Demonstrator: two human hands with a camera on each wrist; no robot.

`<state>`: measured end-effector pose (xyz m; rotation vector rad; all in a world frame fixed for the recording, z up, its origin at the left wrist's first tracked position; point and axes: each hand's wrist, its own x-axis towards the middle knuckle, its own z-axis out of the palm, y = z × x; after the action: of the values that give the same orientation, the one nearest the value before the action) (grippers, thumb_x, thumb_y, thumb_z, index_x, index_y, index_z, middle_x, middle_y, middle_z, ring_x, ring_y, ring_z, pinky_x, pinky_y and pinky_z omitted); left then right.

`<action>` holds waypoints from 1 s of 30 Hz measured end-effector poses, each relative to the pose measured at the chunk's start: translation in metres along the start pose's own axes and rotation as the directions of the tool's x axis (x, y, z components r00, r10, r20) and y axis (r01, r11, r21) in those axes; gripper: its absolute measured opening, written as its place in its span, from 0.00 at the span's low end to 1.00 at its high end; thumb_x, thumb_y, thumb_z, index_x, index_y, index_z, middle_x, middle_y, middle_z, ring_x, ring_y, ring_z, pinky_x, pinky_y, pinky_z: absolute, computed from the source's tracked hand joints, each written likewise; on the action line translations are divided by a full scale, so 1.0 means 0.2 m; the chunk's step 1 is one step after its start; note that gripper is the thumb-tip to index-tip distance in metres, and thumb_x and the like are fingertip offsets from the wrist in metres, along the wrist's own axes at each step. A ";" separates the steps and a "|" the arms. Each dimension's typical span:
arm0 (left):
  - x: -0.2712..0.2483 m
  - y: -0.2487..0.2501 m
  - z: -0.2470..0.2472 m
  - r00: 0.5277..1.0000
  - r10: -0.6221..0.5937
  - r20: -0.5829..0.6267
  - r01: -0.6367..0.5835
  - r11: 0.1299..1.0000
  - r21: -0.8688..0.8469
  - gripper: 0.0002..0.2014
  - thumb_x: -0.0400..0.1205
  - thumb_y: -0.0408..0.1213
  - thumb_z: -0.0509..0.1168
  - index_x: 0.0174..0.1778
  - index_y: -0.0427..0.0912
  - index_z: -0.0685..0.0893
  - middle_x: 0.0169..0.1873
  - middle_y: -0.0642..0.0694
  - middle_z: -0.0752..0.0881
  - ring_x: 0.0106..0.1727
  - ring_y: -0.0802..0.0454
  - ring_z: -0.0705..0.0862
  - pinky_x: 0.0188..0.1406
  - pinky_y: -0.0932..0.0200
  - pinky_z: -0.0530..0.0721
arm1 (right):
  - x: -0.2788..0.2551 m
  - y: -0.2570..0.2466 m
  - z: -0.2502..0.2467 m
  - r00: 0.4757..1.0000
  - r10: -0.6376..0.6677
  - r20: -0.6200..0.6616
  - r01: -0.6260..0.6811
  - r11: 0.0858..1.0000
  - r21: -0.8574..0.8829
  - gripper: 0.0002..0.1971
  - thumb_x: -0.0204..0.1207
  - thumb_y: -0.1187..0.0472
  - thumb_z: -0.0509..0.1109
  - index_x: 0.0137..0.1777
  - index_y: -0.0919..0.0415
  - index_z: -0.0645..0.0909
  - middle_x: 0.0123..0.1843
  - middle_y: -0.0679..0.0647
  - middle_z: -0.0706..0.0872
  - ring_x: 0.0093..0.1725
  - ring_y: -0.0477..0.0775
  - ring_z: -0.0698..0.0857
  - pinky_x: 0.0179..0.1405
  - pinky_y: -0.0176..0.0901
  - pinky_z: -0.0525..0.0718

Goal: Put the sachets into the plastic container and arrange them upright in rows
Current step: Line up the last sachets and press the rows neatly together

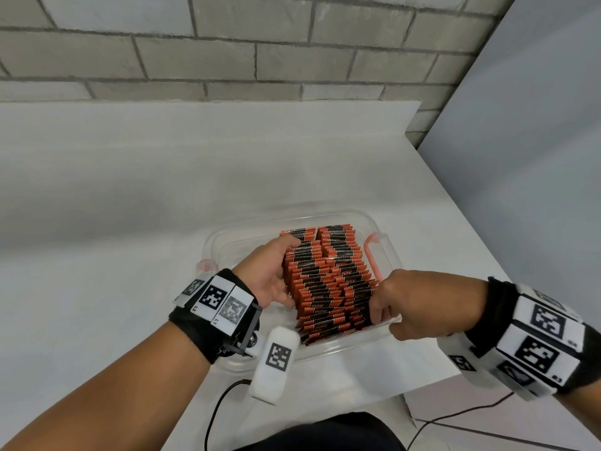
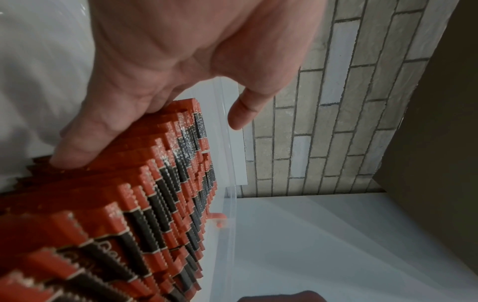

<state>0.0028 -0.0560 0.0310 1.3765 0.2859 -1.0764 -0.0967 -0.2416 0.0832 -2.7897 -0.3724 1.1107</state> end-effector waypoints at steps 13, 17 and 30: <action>0.01 -0.01 -0.01 1.000 0.003 -0.006 -0.003 1.000 -0.016 0.10 0.85 0.43 0.58 0.42 0.42 0.77 0.22 0.47 0.85 0.30 0.47 0.84 0.48 0.43 0.82 | 0.03 -0.02 0.04 0.997 0.015 0.081 -0.012 0.999 -0.032 0.13 0.71 0.60 0.67 0.54 0.55 0.86 0.45 0.51 0.88 0.40 0.52 0.84 0.38 0.42 0.82; 0.02 -0.01 -0.01 1.000 -0.004 0.006 0.004 0.999 -0.036 0.10 0.85 0.43 0.58 0.43 0.41 0.77 0.21 0.47 0.86 0.34 0.46 0.83 0.56 0.39 0.79 | 0.05 -0.02 0.06 0.997 0.033 0.075 -0.026 0.995 -0.092 0.11 0.71 0.60 0.65 0.51 0.61 0.84 0.43 0.56 0.86 0.34 0.52 0.78 0.35 0.43 0.80; 0.04 0.01 0.00 0.999 -0.021 -0.046 0.017 0.996 -0.092 0.13 0.84 0.47 0.57 0.37 0.44 0.72 0.30 0.45 0.79 0.40 0.47 0.77 0.54 0.46 0.73 | 0.13 -0.04 -0.08 0.829 0.522 -0.202 -0.242 0.660 0.711 0.32 0.79 0.45 0.66 0.79 0.57 0.63 0.73 0.52 0.75 0.59 0.53 0.83 0.54 0.47 0.84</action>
<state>0.0079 -0.0589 0.0267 1.3205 0.3789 -1.0356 -0.0684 -0.2272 0.0784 -2.3565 0.6010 0.5218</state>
